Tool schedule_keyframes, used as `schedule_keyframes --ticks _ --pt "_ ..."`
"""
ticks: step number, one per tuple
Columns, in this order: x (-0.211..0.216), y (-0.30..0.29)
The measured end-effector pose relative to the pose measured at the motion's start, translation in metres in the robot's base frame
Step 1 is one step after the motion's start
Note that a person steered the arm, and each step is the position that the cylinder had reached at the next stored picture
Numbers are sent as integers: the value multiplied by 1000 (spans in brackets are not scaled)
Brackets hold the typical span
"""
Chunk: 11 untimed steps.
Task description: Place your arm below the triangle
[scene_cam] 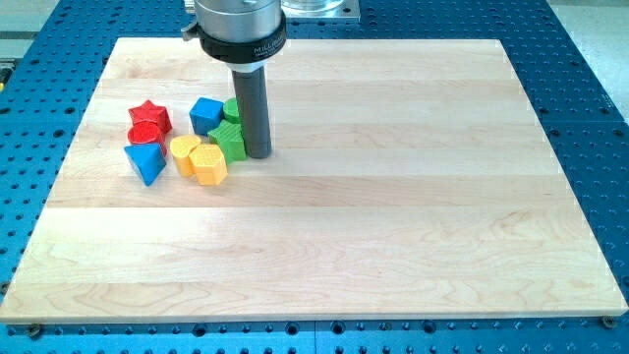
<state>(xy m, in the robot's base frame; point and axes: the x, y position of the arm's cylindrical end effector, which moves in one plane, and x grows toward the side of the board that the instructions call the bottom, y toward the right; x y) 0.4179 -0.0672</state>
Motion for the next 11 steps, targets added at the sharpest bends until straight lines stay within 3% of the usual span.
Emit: schedule_keyframes --ticks 2,3,4,7,8,9,10,11 --pt "-5 18" --pt "-1 95" --pt "-21 134" --pt "-71 202" --pt "-126 183" --pt "-186 97" --pt "-188 -35" --pt "-117 -121"
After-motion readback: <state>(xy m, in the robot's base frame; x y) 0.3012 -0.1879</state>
